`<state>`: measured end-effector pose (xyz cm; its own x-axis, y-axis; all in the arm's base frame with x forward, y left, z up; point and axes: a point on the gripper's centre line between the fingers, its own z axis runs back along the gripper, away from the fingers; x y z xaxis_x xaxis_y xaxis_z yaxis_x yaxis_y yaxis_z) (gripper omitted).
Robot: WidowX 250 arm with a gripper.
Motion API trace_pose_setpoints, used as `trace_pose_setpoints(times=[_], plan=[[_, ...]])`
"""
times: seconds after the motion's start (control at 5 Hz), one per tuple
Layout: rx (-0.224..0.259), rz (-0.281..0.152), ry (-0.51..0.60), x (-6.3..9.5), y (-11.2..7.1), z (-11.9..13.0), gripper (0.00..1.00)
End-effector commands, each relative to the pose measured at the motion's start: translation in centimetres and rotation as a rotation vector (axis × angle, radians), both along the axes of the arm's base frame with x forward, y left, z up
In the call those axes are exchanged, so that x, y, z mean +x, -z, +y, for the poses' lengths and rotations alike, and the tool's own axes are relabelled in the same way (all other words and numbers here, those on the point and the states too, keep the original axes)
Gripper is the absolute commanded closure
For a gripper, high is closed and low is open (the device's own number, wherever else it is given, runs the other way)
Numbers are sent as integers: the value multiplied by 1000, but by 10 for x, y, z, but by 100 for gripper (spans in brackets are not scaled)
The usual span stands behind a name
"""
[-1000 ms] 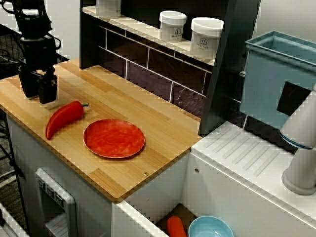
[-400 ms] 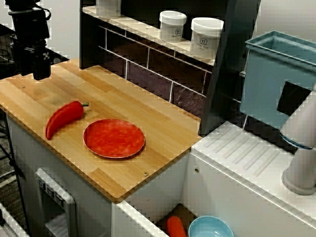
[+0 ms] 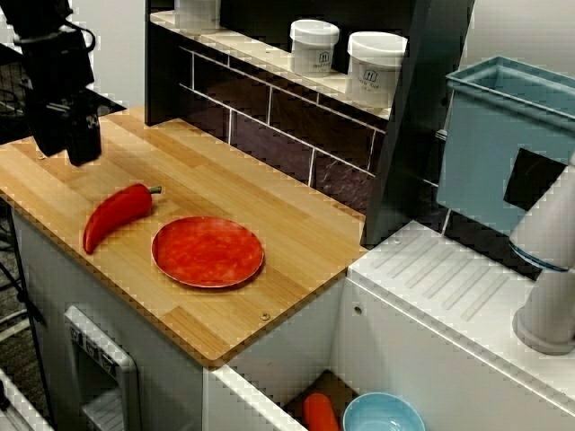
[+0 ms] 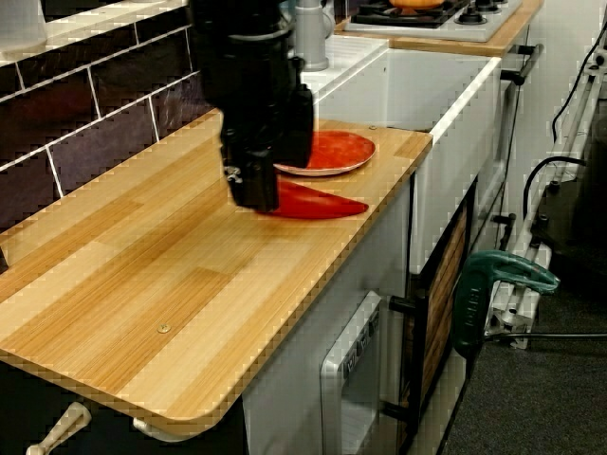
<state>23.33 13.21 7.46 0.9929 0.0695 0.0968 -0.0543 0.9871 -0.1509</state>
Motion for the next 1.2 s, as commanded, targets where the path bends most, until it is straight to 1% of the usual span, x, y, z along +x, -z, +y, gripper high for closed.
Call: trace_pose_setpoints(times=[0.0, 0.2, 0.4, 0.6, 0.8, 1.0], plan=[[33, -58, -11, -9, -1, -36, 0], [36, -57, -9, -7, 5, -46, 0], [43, -53, -15, 4, 13, -50, 0], [49, -36, -21, 16, 22, -49, 0], [63, -25, -31, 21, 27, -47, 0], [75, -7, -21, 21, 35, -46, 0]])
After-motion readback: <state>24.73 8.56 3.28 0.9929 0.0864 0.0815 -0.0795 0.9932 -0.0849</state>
